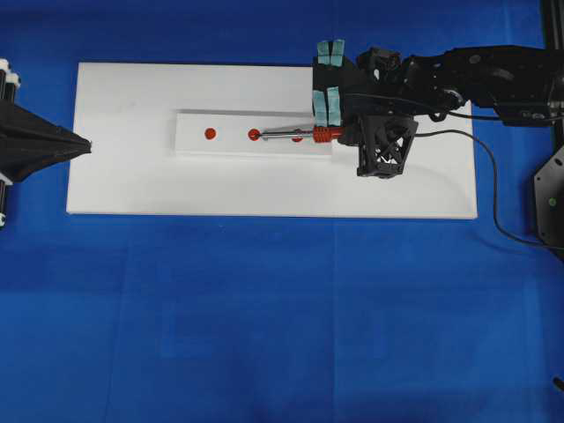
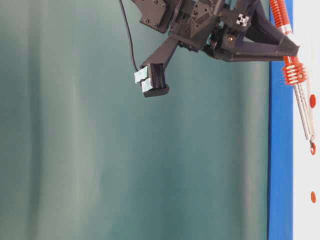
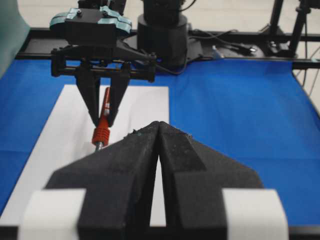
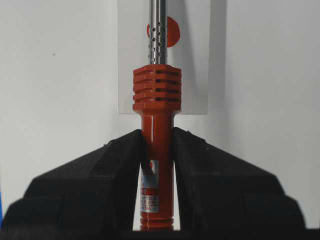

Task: Touch the tip of the soldering iron to the mark.
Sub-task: 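Hold the iron tip on the middle red dot, then raise the iron and shift it right above the rightmost red dot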

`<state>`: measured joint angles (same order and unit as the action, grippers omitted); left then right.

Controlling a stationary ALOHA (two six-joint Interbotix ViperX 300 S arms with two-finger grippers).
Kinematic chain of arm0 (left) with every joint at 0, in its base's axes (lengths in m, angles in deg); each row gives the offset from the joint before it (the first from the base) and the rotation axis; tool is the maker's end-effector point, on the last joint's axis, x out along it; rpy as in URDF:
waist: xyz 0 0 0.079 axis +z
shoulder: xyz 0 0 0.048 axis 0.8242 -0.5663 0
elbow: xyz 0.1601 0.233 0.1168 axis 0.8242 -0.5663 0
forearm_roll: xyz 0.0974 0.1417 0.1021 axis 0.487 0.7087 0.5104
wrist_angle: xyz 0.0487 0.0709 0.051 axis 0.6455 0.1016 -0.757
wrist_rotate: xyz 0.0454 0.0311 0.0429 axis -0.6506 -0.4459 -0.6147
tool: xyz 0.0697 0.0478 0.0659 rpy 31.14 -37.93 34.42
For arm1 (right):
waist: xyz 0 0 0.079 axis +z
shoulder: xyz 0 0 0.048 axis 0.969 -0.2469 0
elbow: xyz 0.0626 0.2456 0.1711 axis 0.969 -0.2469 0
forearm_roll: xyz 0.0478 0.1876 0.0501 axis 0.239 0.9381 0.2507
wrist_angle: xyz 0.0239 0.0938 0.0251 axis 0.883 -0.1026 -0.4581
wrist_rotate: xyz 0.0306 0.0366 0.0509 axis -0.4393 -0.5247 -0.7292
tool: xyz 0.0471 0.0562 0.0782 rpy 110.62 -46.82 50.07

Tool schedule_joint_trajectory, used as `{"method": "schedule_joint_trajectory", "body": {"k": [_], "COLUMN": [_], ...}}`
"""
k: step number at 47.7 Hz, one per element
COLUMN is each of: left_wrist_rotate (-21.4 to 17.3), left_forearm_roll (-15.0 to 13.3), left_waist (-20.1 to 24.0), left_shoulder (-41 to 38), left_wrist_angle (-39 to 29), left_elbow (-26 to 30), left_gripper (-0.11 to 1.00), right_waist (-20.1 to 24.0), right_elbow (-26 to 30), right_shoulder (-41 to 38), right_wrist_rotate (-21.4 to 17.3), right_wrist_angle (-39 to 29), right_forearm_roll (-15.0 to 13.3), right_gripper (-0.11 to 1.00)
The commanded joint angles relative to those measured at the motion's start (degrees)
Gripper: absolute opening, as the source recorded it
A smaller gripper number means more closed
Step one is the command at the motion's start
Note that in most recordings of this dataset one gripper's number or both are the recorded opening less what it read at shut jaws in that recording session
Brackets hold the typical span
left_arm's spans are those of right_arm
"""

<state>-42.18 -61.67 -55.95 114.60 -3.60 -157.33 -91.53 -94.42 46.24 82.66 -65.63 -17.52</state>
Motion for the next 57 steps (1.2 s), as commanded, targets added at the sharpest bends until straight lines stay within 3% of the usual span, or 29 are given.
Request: {"method": "schedule_joint_trajectory", "body": {"k": [1, 25, 38, 57], "left_wrist_rotate": [0.1, 0.2, 0.3, 0.3], "left_forearm_roll": [0.2, 0.1, 0.1, 0.2], "left_waist": [0.1, 0.1, 0.2, 0.1], "left_shoulder": [-0.3, -0.3, -0.3, -0.3], "left_wrist_angle": [0.4, 0.4, 0.5, 0.3], "left_elbow": [0.6, 0.5, 0.6, 0.6], "left_gripper": [0.0, 0.0, 0.0, 0.0], "right_waist": [-0.2, -0.2, -0.2, -0.2], "right_elbow": [1.4, 1.4, 4.1, 8.8], "right_shoulder": [0.5, 1.1, 6.2, 10.4], "right_wrist_rotate": [-0.1, -0.1, -0.1, -1.3], "right_wrist_angle": [0.2, -0.2, -5.4, -10.7], "right_forearm_roll": [0.0, 0.0, -0.1, -4.1], "right_gripper": [0.06, 0.06, 0.06, 0.06]}}
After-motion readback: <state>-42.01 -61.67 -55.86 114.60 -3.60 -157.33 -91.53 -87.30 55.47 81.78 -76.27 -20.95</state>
